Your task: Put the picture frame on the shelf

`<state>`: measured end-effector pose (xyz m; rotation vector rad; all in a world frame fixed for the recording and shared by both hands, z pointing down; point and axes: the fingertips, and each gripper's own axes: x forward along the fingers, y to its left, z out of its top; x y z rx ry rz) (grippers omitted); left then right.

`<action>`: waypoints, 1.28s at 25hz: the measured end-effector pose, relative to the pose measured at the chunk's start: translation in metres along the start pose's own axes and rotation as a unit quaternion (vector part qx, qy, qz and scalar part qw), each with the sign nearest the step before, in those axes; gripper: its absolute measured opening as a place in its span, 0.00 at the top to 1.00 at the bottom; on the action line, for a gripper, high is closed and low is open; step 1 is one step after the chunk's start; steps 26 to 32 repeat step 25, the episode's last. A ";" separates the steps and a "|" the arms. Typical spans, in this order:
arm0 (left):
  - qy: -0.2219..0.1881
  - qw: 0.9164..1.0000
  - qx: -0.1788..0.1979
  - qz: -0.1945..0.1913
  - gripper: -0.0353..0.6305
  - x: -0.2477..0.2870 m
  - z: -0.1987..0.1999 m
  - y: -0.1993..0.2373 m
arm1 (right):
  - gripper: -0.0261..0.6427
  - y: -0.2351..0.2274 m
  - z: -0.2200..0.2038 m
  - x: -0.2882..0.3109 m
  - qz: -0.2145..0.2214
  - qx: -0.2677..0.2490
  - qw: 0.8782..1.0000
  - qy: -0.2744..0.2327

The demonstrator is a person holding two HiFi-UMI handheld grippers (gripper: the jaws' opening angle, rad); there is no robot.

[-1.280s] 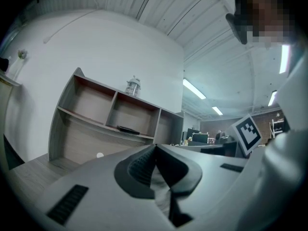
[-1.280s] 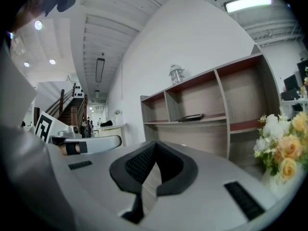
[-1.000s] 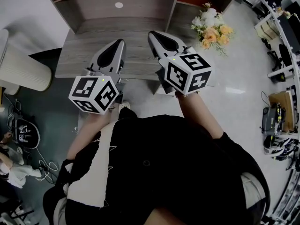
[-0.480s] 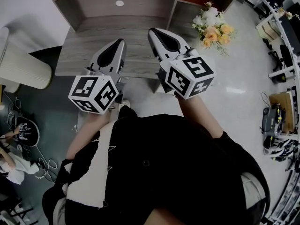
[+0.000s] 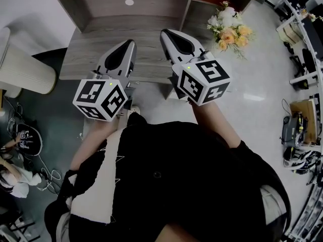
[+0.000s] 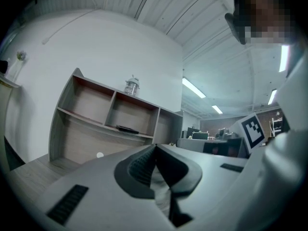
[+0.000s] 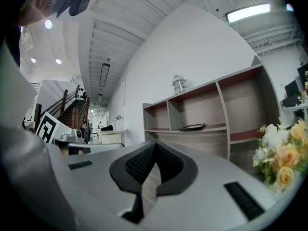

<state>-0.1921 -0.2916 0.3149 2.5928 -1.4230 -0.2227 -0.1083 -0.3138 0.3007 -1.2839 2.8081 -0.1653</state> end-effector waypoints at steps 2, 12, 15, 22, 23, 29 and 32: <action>0.000 1.000 0.000 0.000 0.93 0.000 0.000 -0.001 | 0.96 -0.001 -0.001 -0.001 0.000 0.000 1.000 0.002; 0.002 1.000 -0.004 0.002 0.93 -0.002 -0.003 -0.002 | 0.96 -0.001 -0.005 -0.003 -0.002 0.004 1.000 0.006; 0.001 1.000 -0.006 0.004 0.93 -0.002 -0.004 -0.001 | 0.96 -0.001 -0.007 -0.002 -0.002 0.003 1.000 0.009; 0.001 1.000 -0.005 0.006 0.93 -0.003 -0.005 -0.002 | 0.96 -0.001 -0.008 -0.003 0.000 0.001 1.000 0.010; 0.000 1.000 -0.005 0.007 0.93 -0.003 -0.005 -0.002 | 0.96 0.000 -0.008 -0.003 0.000 0.000 1.000 0.010; 0.000 1.000 -0.005 0.007 0.93 -0.003 -0.004 -0.002 | 0.96 0.000 -0.007 -0.003 0.001 0.000 1.000 0.010; 0.000 1.000 -0.005 0.007 0.93 -0.003 -0.004 -0.002 | 0.96 0.000 -0.007 -0.003 0.001 0.000 1.000 0.010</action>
